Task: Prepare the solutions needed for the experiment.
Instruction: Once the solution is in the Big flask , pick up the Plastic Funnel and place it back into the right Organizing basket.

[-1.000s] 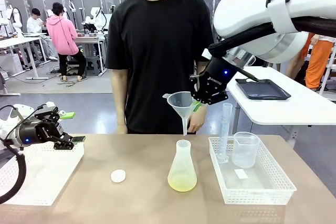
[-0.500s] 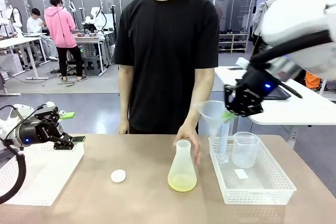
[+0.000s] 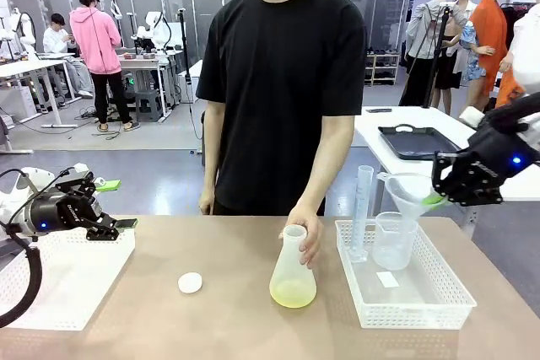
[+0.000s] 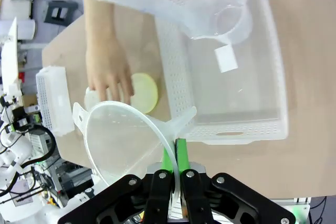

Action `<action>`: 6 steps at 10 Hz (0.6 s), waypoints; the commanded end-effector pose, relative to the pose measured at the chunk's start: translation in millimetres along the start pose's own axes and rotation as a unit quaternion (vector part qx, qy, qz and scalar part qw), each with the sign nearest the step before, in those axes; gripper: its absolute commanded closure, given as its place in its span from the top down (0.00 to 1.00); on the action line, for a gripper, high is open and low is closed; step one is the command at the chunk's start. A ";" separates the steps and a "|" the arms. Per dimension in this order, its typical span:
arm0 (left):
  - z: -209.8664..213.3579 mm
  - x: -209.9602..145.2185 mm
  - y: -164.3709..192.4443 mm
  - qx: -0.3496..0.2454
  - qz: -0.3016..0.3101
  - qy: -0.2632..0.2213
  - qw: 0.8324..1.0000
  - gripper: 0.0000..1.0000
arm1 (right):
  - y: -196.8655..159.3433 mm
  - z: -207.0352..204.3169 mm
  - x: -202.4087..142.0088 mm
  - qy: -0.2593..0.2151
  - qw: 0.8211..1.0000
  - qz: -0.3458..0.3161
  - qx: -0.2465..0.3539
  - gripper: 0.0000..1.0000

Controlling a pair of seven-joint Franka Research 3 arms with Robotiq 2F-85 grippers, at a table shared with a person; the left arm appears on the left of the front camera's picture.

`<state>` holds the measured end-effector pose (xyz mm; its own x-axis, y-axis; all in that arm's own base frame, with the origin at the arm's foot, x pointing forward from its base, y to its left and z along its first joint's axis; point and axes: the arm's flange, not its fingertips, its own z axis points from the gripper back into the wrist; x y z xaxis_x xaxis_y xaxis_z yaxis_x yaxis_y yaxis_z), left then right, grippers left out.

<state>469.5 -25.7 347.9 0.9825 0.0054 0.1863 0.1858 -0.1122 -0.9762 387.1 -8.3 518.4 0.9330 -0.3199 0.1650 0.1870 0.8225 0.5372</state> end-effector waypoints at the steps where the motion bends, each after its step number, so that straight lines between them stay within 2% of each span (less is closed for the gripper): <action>1: -1.5 1.0 -0.9 -0.005 -0.003 -0.005 1.000 1.00 | -6.8 2.3 5.2 -0.002 1.000 0.003 0.002 0.00; 3: -1.5 1.0 -0.9 -0.005 -0.003 -0.005 1.000 1.00 | -15.9 -4.9 9.8 0.015 1.000 -0.019 0.008 0.00; 6: -1.5 1.0 -0.9 -0.005 -0.003 -0.005 1.000 1.00 | -24.5 -35.8 10.4 0.062 0.996 -0.053 -0.019 0.00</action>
<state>469.5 -25.7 347.9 0.9825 0.0054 0.1864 0.1858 -0.1122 -0.9762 398.5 -17.8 480.5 0.9426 -0.3307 0.0464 0.2579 0.8091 0.5280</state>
